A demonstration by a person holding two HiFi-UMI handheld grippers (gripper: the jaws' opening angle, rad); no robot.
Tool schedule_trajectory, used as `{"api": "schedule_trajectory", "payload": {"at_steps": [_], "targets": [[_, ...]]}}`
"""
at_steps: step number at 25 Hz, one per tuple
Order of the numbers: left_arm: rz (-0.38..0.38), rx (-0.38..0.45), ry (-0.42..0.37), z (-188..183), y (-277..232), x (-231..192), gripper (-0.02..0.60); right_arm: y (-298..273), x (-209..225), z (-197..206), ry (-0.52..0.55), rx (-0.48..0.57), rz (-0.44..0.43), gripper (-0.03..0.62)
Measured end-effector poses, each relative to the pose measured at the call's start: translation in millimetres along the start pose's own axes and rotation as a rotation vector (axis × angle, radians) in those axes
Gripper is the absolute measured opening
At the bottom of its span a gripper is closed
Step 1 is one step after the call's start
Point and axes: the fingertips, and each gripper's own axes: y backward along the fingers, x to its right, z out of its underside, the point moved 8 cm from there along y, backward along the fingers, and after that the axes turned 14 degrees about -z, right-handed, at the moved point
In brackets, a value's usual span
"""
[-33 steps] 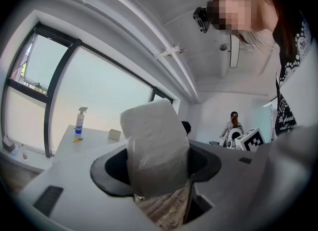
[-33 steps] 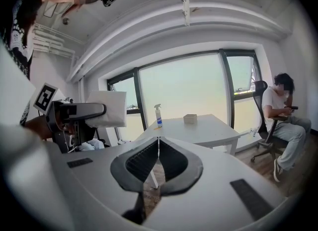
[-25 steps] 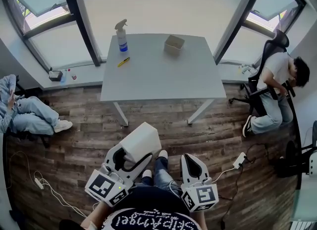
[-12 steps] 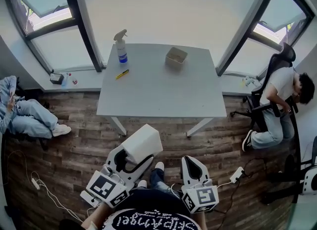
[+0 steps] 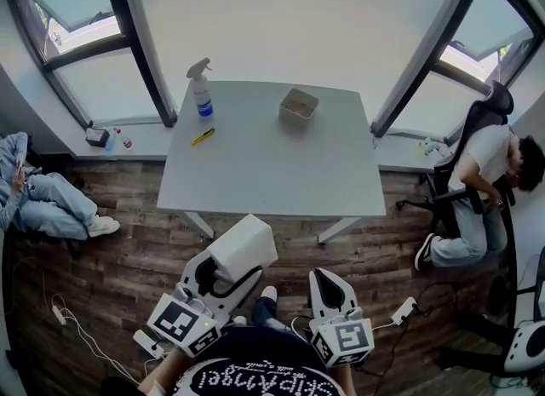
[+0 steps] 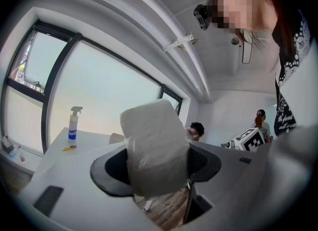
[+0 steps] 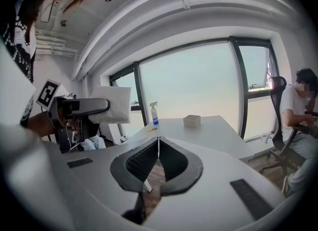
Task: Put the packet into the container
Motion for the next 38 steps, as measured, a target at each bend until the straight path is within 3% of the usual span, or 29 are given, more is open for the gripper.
{"api": "schedule_trajectory", "payload": {"at_steps": [13,23,38], "targets": [[-0.034,0.021,0.014,-0.3,-30.6,9.9,0.281,-8.9,34.7,-9.3,0.013,0.007,-0.035,0.017],[-0.016,0.043,0.01,-6.0,-39.8,14.1,0.282,-6.4,43.1,-13.3,-0.008,0.026,-0.027,0.017],[0.003,0.041,0.027,-14.3,-78.3,-20.2,0.282,-43.5,57.2,-25.6,-0.032,0.021,0.004,0.017]]}}
